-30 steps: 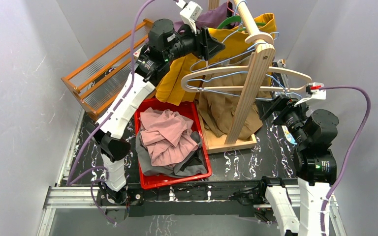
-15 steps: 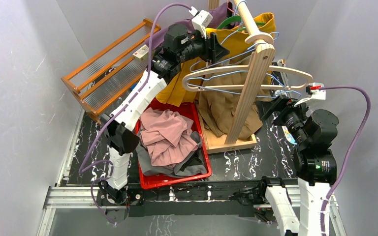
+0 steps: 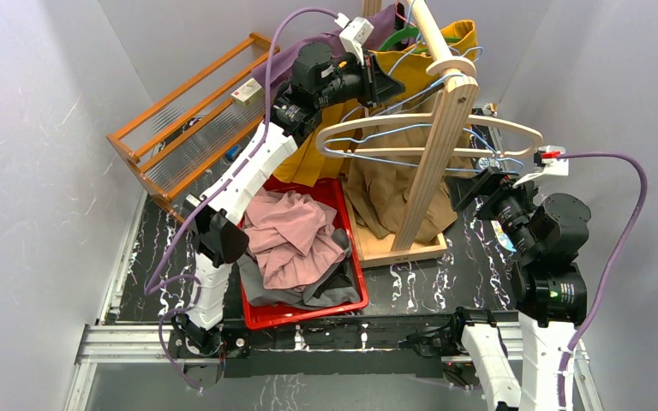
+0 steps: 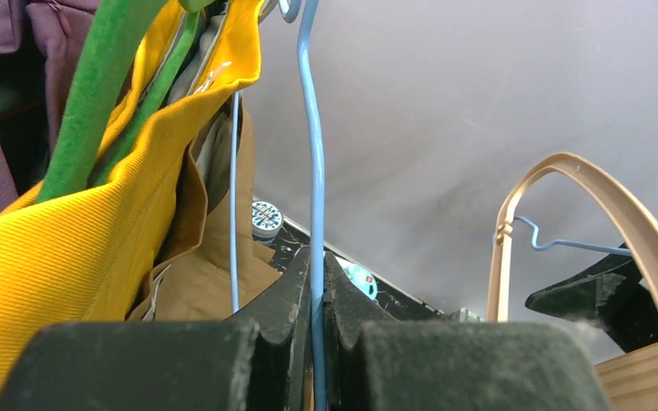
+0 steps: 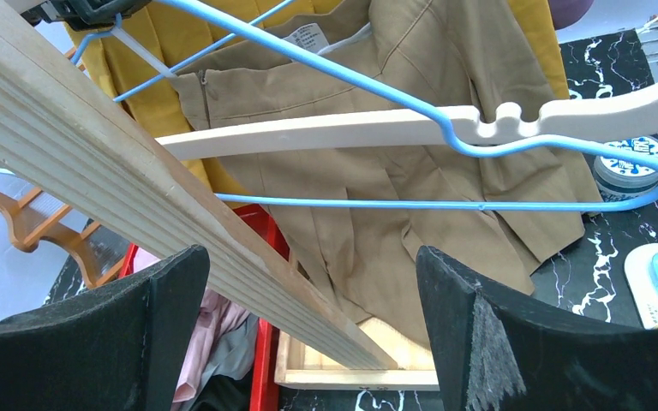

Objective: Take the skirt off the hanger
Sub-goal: Pick up the hanger from the clothesline.

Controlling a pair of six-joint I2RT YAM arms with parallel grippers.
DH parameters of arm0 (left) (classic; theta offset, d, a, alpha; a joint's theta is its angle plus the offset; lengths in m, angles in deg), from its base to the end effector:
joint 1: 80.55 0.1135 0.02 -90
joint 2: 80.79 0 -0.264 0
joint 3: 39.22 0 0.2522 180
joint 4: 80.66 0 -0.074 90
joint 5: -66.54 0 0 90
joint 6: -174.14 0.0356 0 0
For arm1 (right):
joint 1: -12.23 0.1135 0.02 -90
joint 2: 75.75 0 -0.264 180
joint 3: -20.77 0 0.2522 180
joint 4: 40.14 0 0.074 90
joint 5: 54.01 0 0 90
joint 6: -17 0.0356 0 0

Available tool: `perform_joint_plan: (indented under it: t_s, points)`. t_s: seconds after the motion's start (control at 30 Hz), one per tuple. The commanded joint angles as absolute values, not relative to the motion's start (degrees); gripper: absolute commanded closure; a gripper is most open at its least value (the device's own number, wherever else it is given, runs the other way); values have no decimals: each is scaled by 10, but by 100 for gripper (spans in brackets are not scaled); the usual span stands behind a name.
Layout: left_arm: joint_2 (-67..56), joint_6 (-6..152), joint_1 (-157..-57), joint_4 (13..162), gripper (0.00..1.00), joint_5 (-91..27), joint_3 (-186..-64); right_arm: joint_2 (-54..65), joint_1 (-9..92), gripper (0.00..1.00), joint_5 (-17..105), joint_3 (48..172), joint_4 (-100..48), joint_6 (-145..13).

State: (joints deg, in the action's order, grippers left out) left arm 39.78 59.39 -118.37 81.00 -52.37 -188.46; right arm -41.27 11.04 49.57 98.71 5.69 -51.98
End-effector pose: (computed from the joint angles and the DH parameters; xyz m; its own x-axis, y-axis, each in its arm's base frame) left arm 0.3678 -0.3073 0.4807 -0.2534 -0.2673 -0.9297 0.8880 0.3171 -0.3331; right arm 0.0941 0.0064 0.4319 -0.1155 0.3511 -0.9292 -0.1853 0.9114 0.3675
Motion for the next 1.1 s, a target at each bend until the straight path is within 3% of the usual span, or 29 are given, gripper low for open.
perform_joint_plan:
  t_s: [0.0,0.5,0.87,1.07]
  points:
    - [332,549,-1183,885,100,-546,-1912,-417,113,2,494,996,33,-520]
    - [270,545,-1183,882,100,-565,-1898,-410,113,2,500,1012,38,-512]
    - [395,511,-1187,879,100,-580,-2009,-403,113,2,509,1013,33,-502]
    - [431,534,-1218,886,100,-549,-2012,-400,113,2,505,1013,33,-505]
